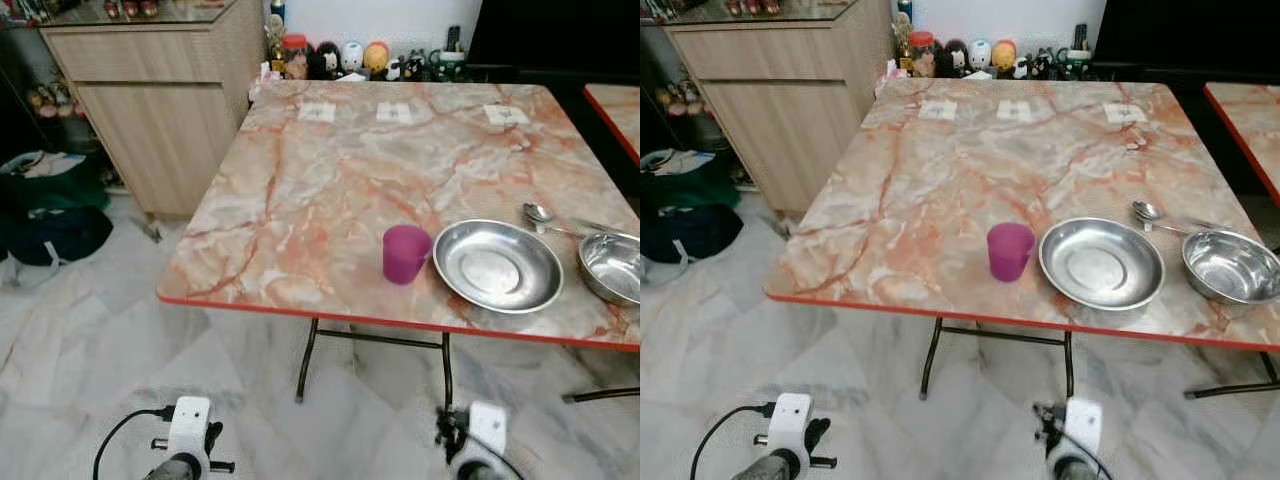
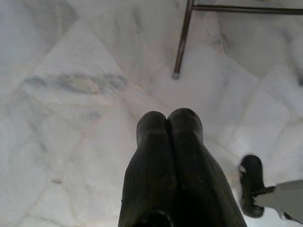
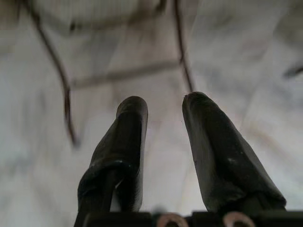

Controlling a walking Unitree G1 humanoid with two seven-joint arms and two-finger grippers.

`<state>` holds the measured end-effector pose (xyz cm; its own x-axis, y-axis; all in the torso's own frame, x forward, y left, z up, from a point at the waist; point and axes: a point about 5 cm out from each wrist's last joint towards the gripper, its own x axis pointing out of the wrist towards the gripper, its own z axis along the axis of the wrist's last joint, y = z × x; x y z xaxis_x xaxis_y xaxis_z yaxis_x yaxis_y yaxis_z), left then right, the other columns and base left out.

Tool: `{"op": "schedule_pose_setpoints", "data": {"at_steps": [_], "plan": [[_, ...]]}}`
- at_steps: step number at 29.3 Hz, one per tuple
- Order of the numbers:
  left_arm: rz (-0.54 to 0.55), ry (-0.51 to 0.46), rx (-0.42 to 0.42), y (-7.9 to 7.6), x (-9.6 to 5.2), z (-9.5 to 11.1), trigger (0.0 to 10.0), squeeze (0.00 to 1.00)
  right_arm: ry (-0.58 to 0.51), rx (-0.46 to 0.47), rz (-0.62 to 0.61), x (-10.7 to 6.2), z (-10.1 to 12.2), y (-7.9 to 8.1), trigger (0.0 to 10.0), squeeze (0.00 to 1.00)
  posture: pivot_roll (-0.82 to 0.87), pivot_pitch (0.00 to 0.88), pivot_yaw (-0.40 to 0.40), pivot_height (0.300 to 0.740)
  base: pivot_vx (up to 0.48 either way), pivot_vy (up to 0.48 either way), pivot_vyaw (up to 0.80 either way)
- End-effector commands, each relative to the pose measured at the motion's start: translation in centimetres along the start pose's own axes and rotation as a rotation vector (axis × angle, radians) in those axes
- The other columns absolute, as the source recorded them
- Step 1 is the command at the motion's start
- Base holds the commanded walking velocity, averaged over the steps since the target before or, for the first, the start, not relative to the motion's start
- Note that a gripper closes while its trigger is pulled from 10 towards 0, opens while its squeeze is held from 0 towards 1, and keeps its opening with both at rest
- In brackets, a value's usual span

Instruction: Setting the table

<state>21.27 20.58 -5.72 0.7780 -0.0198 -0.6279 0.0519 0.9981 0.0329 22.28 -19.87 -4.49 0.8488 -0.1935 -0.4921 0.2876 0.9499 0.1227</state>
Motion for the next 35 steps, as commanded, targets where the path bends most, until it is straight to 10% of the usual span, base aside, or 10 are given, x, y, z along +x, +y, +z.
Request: {"op": "schedule_pose_setpoints", "data": {"at_steps": [1, 19, 27, 35], "plan": [[0.007, 0.001, -0.008, 0.1, -0.2, -0.4, 10.0, 0.0, -0.037, 0.028, -0.04, -0.2, 0.2, -0.5, 10.0, 0.0, -0.04, 0.066, -0.024, 0.74, 0.0, 0.0, 0.0], [0.017, 0.013, -0.015, 0.2, -0.4, -0.9, 10.0, 0.0, -0.052, 0.011, -0.108, -1.2, 0.1, -2.1, 10.0, 0.0, -0.05, 0.05, -0.039, 0.74, 0.0, 0.0, 0.0], [0.013, 0.022, -0.008, 0.4, -0.4, -1.0, 10.0, 0.0, -0.214, -0.048, -0.159, -7.0, 3.8, -4.4, 10.0, 0.0, -0.08, 0.07, -0.041, 0.74, 0.0, 0.0, 0.0], [0.01, 0.025, -0.007, 0.3, -0.5, -1.1, 10.0, 0.0, -0.27, -0.067, -0.126, -8.4, 4.7, -3.8, 10.0, 0.0, -0.08, 0.071, -0.042, 0.74, 0.0, 0.0, 0.0]]}}
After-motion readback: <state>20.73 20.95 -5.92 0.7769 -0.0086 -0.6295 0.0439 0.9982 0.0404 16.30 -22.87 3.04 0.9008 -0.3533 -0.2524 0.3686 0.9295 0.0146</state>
